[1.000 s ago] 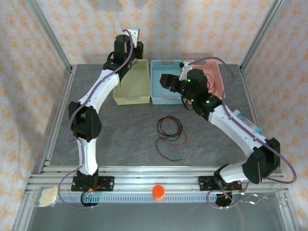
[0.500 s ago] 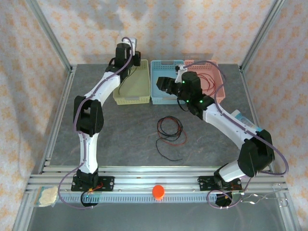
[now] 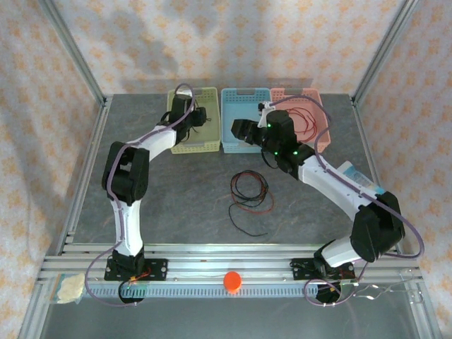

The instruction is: Untangle the cables

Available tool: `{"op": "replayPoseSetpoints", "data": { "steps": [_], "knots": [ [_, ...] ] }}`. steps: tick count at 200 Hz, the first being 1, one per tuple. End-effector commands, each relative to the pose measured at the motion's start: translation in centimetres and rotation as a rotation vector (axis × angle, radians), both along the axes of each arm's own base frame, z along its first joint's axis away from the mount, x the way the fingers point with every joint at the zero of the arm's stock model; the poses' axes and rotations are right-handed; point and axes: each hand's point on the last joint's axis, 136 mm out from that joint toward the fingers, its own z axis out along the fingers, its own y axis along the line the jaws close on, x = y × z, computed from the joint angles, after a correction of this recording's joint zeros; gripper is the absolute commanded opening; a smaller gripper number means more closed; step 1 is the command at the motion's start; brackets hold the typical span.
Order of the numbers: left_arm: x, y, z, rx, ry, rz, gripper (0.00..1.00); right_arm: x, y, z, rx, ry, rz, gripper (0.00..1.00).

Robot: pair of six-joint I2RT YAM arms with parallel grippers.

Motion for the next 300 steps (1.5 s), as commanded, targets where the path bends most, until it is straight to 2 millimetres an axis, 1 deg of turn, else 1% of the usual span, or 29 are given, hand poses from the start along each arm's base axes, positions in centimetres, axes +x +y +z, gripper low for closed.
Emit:
{"op": "replayPoseSetpoints", "data": {
  "steps": [1, 9, 26, 51, 70, 104, 116, 141, 162, 184, 219, 239, 261, 277, 300],
  "knots": [
    [-1.4, 0.3, 6.7, -0.079, -0.155, 0.068, 0.69, -1.0, -0.5, 0.6, 0.008, -0.006, -0.003, 0.61],
    [-2.2, 0.4, 7.2, -0.076, -0.151, 0.077, 0.71, -1.1, -0.7, 0.3, -0.001, 0.001, -0.009, 0.61],
    [-4.0, -0.1, 7.8, -0.079, -0.155, 0.069, 0.74, -1.3, -1.3, -0.4, -0.029, 0.016, -0.033, 0.61],
    [-6.5, -0.7, 8.3, -0.098, -0.147, 0.050, 0.76, -1.8, -2.7, -2.4, -0.091, 0.056, -0.074, 0.61],
    [-8.7, -1.0, 8.1, -0.119, -0.138, 0.035, 0.76, -2.4, -4.1, -4.3, -0.150, 0.092, -0.116, 0.61],
    [-12.6, -2.2, 7.5, -0.139, -0.126, -0.008, 0.75, -3.7, -6.1, -6.8, -0.226, 0.144, -0.159, 0.60],
    [-13.9, -2.9, 7.4, -0.144, -0.114, -0.027, 0.75, -4.2, -6.6, -7.7, -0.260, 0.173, -0.165, 0.59],
    [-16.5, -5.1, 6.9, -0.171, -0.093, -0.085, 0.74, -5.1, -7.7, -9.4, -0.339, 0.244, -0.174, 0.59],
    [-18.7, -7.3, 5.6, -0.195, -0.054, -0.148, 0.73, -6.1, -8.5, -10.9, -0.405, 0.309, -0.174, 0.58],
    [-20.4, -9.3, 3.5, -0.184, 0.010, -0.194, 0.70, -6.9, -9.0, -12.3, -0.456, 0.372, -0.164, 0.55],
    [-23.3, -12.4, 0.6, -0.186, 0.098, -0.273, 0.61, -8.6, -8.8, -14.6, -0.481, 0.478, -0.109, 0.51],
    [-25.5, -14.3, -0.8, -0.175, 0.153, -0.348, 0.59, -9.5, -9.2, -15.6, -0.482, 0.511, -0.113, 0.51],
    [-28.3, -15.4, -2.8, -0.156, 0.239, -0.423, 0.58, -10.1, -9.8, -16.0, -0.477, 0.526, -0.132, 0.50],
    [-30.1, -15.7, -4.3, -0.141, 0.308, -0.456, 0.58, -10.8, -8.8, -15.9, -0.425, 0.529, -0.087, 0.51],
    [-32.2, -16.1, -5.5, -0.159, 0.379, -0.480, 0.57, -12.1, -7.9, -16.0, -0.380, 0.545, -0.053, 0.51]
  ]
}}
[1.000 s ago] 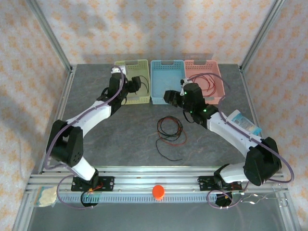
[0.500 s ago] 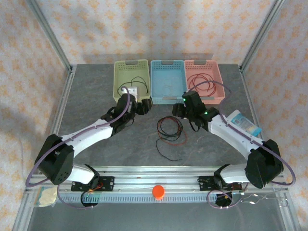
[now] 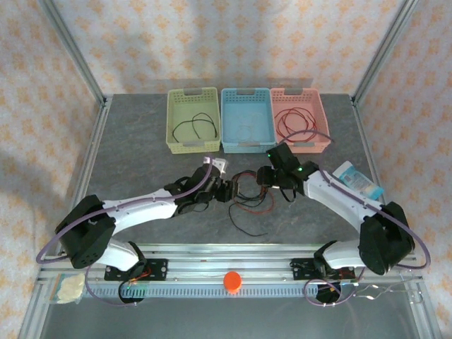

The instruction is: Untangle the cables

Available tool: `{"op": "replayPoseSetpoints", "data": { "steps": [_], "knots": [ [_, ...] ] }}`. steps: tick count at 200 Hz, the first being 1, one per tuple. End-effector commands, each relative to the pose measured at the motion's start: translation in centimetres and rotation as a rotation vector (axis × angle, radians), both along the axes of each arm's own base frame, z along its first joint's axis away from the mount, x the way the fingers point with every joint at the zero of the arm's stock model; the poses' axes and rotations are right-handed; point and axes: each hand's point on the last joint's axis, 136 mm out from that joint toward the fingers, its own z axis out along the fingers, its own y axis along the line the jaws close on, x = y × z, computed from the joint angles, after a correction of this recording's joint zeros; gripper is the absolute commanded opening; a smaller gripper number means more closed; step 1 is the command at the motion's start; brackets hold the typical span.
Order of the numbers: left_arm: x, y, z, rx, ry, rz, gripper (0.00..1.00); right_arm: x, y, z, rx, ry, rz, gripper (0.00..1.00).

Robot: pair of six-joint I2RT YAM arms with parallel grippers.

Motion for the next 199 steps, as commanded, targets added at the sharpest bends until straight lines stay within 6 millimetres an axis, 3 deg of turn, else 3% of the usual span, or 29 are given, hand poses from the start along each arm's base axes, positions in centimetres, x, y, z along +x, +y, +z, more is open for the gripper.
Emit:
{"op": "replayPoseSetpoints", "data": {
  "steps": [1, 35, 72, 149, 199],
  "knots": [
    [-2.8, 0.2, -2.7, 0.023, 0.131, -0.033, 0.57, -1.7, 1.1, 0.6, 0.069, 0.019, 0.017, 0.51],
    [-4.9, -0.7, -4.2, 0.006, 0.229, -0.064, 0.55, -3.5, 1.7, 0.2, 0.070, 0.039, 0.030, 0.50],
    [-5.9, -0.7, -6.1, 0.030, 0.293, -0.061, 0.54, -3.7, 1.6, 0.4, 0.081, 0.027, 0.013, 0.50],
    [-6.1, -0.5, -8.0, 0.111, 0.339, -0.062, 0.54, -3.5, 1.9, 0.7, 0.090, 0.015, 0.016, 0.50],
    [-5.2, -1.3, -8.4, 0.114, 0.325, -0.058, 0.52, -3.5, 1.9, 0.9, 0.105, 0.007, 0.009, 0.49]
  ]
}}
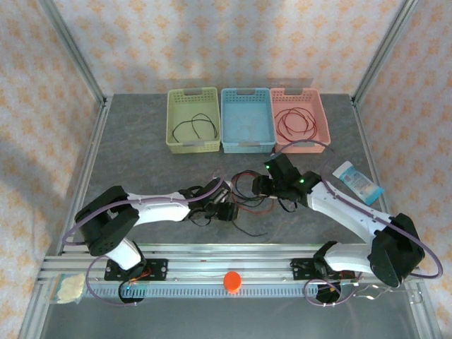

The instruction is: Untangle the cables

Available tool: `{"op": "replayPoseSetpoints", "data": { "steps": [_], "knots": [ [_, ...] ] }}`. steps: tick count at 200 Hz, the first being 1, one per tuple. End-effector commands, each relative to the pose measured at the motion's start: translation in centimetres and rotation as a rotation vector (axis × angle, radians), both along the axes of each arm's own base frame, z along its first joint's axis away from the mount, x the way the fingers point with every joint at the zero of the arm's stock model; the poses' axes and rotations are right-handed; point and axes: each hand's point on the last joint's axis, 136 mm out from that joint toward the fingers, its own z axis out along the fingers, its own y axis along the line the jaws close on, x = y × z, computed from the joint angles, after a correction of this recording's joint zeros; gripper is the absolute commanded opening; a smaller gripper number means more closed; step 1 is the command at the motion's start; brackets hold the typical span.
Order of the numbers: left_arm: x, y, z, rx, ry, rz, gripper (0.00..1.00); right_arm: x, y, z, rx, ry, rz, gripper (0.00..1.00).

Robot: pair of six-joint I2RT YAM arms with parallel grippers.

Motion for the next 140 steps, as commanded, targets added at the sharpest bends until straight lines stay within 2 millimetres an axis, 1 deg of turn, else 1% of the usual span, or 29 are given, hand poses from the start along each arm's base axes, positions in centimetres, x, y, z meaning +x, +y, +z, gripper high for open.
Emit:
{"op": "replayPoseSetpoints", "data": {
  "steps": [1, 36, 71, 94, 97, 100, 112, 126, 140],
  "knots": [
    [0.3, -0.6, -0.5, 0.015, 0.004, -0.003, 0.52, 0.0, -0.1, 0.4, 0.013, -0.018, -0.018, 0.49],
    [1.5, -1.5, -0.7, 0.018, -0.010, 0.007, 0.46, 0.3, -0.3, 0.8, 0.011, -0.035, -0.030, 0.49],
    [2.3, -2.1, -0.2, 0.021, -0.032, 0.010, 0.33, 0.5, -0.5, 0.9, 0.008, -0.050, -0.044, 0.48],
    [2.9, -2.2, 1.1, 0.015, -0.069, 0.013, 0.21, 0.9, -0.8, 0.8, 0.003, -0.070, -0.071, 0.48],
    [3.0, -2.2, 1.3, 0.015, -0.075, 0.015, 0.19, 0.9, -0.8, 1.5, 0.018, -0.091, -0.074, 0.48],
    [3.1, -2.1, 1.6, 0.013, -0.083, 0.017, 0.17, 1.0, -0.9, 1.8, 0.024, -0.101, -0.078, 0.48],
    [3.5, -2.0, 2.7, 0.010, -0.113, 0.023, 0.11, 1.2, -1.0, 2.2, 0.034, -0.127, -0.090, 0.48],
    [3.8, -1.9, 4.1, 0.004, -0.150, 0.025, 0.00, 1.6, -1.1, 2.8, 0.044, -0.157, -0.109, 0.48],
    [4.2, -1.6, 6.0, 0.006, -0.202, 0.023, 0.00, 1.9, -1.2, 3.6, 0.059, -0.192, -0.119, 0.49]
  ]
}}
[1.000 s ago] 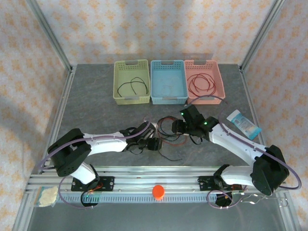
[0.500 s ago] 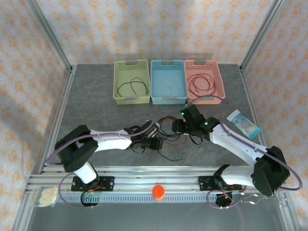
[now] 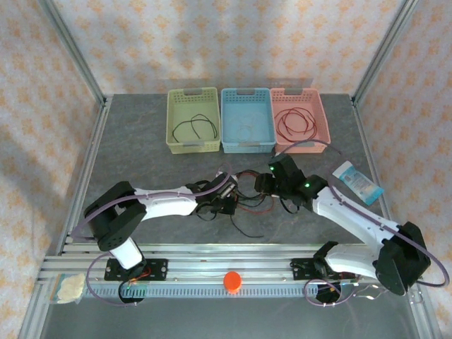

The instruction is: Untangle the cables

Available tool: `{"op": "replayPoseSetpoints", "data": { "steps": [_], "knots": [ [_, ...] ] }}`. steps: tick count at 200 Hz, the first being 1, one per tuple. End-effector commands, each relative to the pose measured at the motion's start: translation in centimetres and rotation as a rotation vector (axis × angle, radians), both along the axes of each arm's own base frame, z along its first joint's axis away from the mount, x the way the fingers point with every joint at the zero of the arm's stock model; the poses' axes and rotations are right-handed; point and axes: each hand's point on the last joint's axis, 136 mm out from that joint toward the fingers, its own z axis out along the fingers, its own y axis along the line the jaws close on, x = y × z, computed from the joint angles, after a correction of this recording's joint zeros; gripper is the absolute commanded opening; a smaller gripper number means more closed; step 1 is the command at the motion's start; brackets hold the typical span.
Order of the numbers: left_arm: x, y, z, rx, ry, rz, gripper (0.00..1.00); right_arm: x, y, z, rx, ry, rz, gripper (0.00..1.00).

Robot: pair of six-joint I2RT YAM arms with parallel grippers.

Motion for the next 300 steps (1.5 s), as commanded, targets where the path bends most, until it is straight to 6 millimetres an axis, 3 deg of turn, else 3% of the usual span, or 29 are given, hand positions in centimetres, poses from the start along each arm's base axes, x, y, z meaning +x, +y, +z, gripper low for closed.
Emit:
{"op": "replayPoseSetpoints", "data": {
  "steps": [1, 37, 86, 159, 189, 212, 246, 265, 300],
  "knots": [
    [1.9, -0.5, 4.9, -0.033, -0.150, 0.003, 0.00, 1.3, -0.4, 1.9, 0.026, -0.101, -0.056, 0.49],
    [3.1, 0.1, 11.1, -0.055, -0.299, -0.003, 0.00, 2.2, 0.0, 4.7, 0.066, -0.220, -0.039, 0.52],
    [4.0, 0.3, 17.6, -0.110, -0.420, -0.023, 0.00, 2.5, 1.8, 8.2, 0.135, -0.334, 0.068, 0.61],
    [5.6, 1.1, 24.7, -0.132, -0.572, -0.059, 0.00, 3.5, 2.4, 11.4, 0.137, -0.493, 0.121, 0.67],
    [6.1, 0.9, 27.2, -0.143, -0.620, -0.098, 0.00, 4.0, 4.2, 13.0, 0.172, -0.533, 0.192, 0.69],
    [6.5, 0.8, 29.0, -0.121, -0.662, -0.124, 0.00, 4.0, 5.6, 13.1, 0.193, -0.531, 0.260, 0.70],
    [7.4, 1.3, 31.8, -0.101, -0.723, -0.131, 0.00, 4.6, 5.0, 12.6, 0.150, -0.540, 0.227, 0.70],
    [7.5, 1.5, 33.4, -0.103, -0.759, -0.139, 0.00, 5.1, 4.0, 11.9, 0.112, -0.526, 0.171, 0.70],
    [7.5, 2.0, 35.9, -0.100, -0.814, -0.148, 0.00, 6.1, 0.3, 9.8, 0.012, -0.470, -0.030, 0.67]
  ]
}}
